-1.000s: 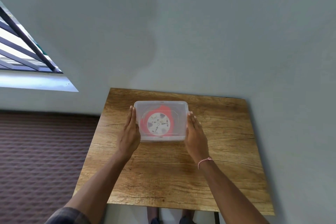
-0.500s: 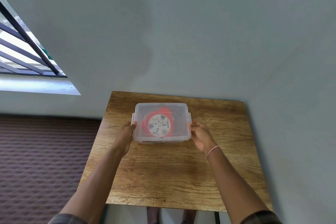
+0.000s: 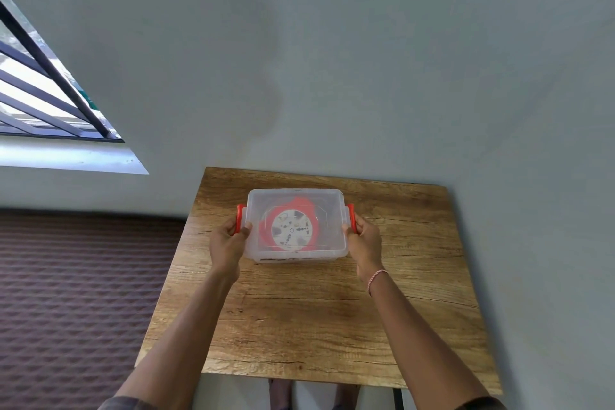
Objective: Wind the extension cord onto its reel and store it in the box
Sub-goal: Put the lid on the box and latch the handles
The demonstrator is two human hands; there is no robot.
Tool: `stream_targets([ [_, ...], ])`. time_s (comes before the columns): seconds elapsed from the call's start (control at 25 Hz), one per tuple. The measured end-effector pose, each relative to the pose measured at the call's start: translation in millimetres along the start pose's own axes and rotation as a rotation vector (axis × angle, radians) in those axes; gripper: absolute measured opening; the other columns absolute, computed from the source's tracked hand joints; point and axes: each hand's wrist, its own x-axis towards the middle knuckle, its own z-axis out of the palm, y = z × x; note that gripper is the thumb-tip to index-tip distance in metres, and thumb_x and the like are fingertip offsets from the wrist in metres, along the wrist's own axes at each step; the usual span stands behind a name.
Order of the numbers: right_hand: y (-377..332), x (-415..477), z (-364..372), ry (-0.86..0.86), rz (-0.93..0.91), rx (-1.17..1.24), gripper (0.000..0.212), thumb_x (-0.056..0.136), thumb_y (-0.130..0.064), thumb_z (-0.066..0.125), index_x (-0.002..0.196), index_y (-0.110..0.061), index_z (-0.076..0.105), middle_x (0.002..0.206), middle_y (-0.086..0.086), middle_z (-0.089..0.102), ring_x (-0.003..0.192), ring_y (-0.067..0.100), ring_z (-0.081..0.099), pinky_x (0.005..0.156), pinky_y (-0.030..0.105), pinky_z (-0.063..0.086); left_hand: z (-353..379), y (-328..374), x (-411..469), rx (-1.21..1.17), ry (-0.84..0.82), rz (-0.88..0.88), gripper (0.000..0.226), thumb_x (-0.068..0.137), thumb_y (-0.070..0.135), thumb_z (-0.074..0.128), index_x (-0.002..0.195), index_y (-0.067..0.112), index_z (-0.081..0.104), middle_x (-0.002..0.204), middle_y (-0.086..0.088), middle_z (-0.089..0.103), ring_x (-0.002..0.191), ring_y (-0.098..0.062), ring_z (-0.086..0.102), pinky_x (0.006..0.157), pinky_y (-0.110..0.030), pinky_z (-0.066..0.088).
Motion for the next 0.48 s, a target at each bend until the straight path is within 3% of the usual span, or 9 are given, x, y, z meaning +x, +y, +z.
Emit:
stream_targets([
  [0.08, 0.4, 0.0, 2.7, 0.034, -0.051, -0.078, 0.034, 0.102, -0.013, 0.061, 0.135, -0.016, 0.065, 0.110, 0.000, 0.073, 0.098, 0.019, 0.072, 0.077, 0.037, 0.065, 2.7, 0.5, -1.5, 0.046, 0.031, 0.037, 0.025, 0.102, 0.009, 0.068, 0.126, 0.016, 0.074, 0.099, 0.006, 0.080, 0.091, -0.012, 0.079, 0.074, -0.032, 0.066],
  [0.12, 0.9, 0.4, 5.0, 0.061, -0.103, -0.163, 0.027, 0.102, -0.013, 0.060, 0.127, -0.015, 0.070, 0.100, 0.000, 0.073, 0.089, 0.017, 0.071, 0.069, 0.027, 0.064, 6.3, 0.5, -2.6, 0.130, 0.058, 0.072, 0.025, 0.103, 0.010, 0.067, 0.125, 0.017, 0.076, 0.095, 0.009, 0.080, 0.089, -0.012, 0.078, 0.074, -0.033, 0.066],
  [0.2, 0.8, 0.2, 9.5, 0.114, -0.206, -0.353, 0.019, 0.103, -0.010, 0.057, 0.104, -0.013, 0.076, 0.078, -0.001, 0.067, 0.068, 0.014, 0.063, 0.052, 0.009, 0.045, 12.6, -1.6, -4.5, 0.347, 0.108, 0.157, 0.021, 0.105, 0.009, 0.062, 0.117, 0.016, 0.079, 0.089, 0.005, 0.078, 0.090, -0.025, 0.077, 0.079, -0.045, 0.067],
  [0.28, -4.1, -2.7, 13.1, 0.103, -0.214, -0.439, 0.019, 0.103, -0.005, 0.053, 0.103, -0.009, 0.072, 0.080, 0.004, 0.068, 0.071, 0.017, 0.064, 0.053, 0.010, 0.041, 14.2, -1.7, -5.4, 0.504, 0.087, 0.263, 0.023, 0.107, 0.008, 0.056, 0.102, 0.015, 0.077, 0.084, -0.003, 0.076, 0.086, -0.036, 0.075, 0.075, -0.051, 0.063],
  [0.32, -6.5, -4.8, 13.4, 0.077, -0.237, -0.504, 0.020, 0.103, -0.005, 0.052, 0.114, -0.008, 0.068, 0.094, 0.009, 0.071, 0.085, 0.023, 0.069, 0.060, 0.015, 0.050, 13.6, -2.3, -5.9, 0.588, 0.052, 0.318, 0.023, 0.109, 0.009, 0.052, 0.112, 0.014, 0.074, 0.092, -0.007, 0.077, 0.092, -0.038, 0.075, 0.078, -0.051, 0.063],
  [0.36, -7.7, -9.2, 13.2, 0.052, -0.284, -0.604, 0.030, 0.104, -0.007, 0.051, 0.133, -0.007, 0.060, 0.119, 0.014, 0.069, 0.109, 0.029, 0.067, 0.076, 0.022, 0.057, 12.4, -4.5, -8.2, 0.683, 0.002, 0.362, 0.029, 0.112, 0.014, 0.048, 0.136, 0.011, 0.064, 0.116, -0.013, 0.076, 0.111, -0.040, 0.072, 0.091, -0.052, 0.062],
  [0.4, -4.4, -15.0, 12.8, 0.030, -0.358, -0.715, 0.044, 0.106, -0.013, 0.050, 0.149, -0.006, 0.045, 0.146, 0.017, 0.055, 0.136, 0.032, 0.053, 0.096, 0.033, 0.055, 10.8, -10.1, -11.7, 0.794, -0.037, 0.412, 0.045, 0.114, 0.021, 0.044, 0.157, 0.006, 0.043, 0.149, -0.021, 0.060, 0.139, -0.042, 0.056, 0.113, -0.054, 0.051],
  [0.44, 2.7, -24.0, 12.7, 0.019, -0.468, -0.804, 0.056, 0.107, -0.021, 0.049, 0.158, -0.006, 0.030, 0.162, 0.018, 0.035, 0.151, 0.033, 0.032, 0.112, 0.040, 0.043, 8.7, -20.5, -17.2, 0.890, -0.043, 0.506, 0.059, 0.115, 0.027, 0.040, 0.167, 0.004, 0.021, 0.170, -0.023, 0.031, 0.159, -0.040, 0.030, 0.129, -0.054, 0.031],
  [0.48, 11.3, -36.3, 13.4, 0.002, -0.594, -0.858, 0.063, 0.108, -0.028, 0.047, 0.161, -0.006, 0.021, 0.168, 0.017, 0.021, 0.156, 0.033, 0.017, 0.121, 0.046, 0.029, 5.9, -30.8, -26.5, 0.975, -0.030, 0.646, 0.066, 0.116, 0.031, 0.038, 0.168, 0.004, 0.010, 0.177, -0.019, 0.011, 0.165, -0.034, 0.010, 0.134, -0.051, 0.014],
])
